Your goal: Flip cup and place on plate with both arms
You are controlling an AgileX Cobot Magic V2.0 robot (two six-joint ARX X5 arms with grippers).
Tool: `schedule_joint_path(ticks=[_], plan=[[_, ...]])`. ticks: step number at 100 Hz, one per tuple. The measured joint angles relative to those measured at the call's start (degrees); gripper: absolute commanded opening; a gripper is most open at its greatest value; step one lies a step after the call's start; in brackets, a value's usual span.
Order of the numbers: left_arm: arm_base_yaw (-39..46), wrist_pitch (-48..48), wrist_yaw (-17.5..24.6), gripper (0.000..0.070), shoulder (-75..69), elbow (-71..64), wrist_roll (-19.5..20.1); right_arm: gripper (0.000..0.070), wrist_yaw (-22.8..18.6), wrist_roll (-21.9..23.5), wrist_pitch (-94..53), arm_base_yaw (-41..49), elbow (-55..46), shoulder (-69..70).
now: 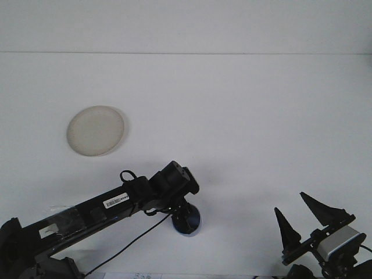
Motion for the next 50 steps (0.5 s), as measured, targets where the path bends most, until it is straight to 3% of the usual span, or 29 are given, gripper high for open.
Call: schedule_joint_path(ticks=[20,43,50], plan=[[-0.3,-0.5,0.0,0.0004,0.0,0.1,0.8,0.0505,0.0,0.0,0.0,0.0,0.0,0.0],[0.8,-7.6,-0.1,0.0005,0.0,5.9,1.6,0.0505,0.0,0.0,0.0,0.0,0.0,0.0],[2.1,-10.4,-2.0,0.0005,-0.3,8.9,1.7,0.0505,0.0,0.0,0.0,0.0,0.0,0.0]])
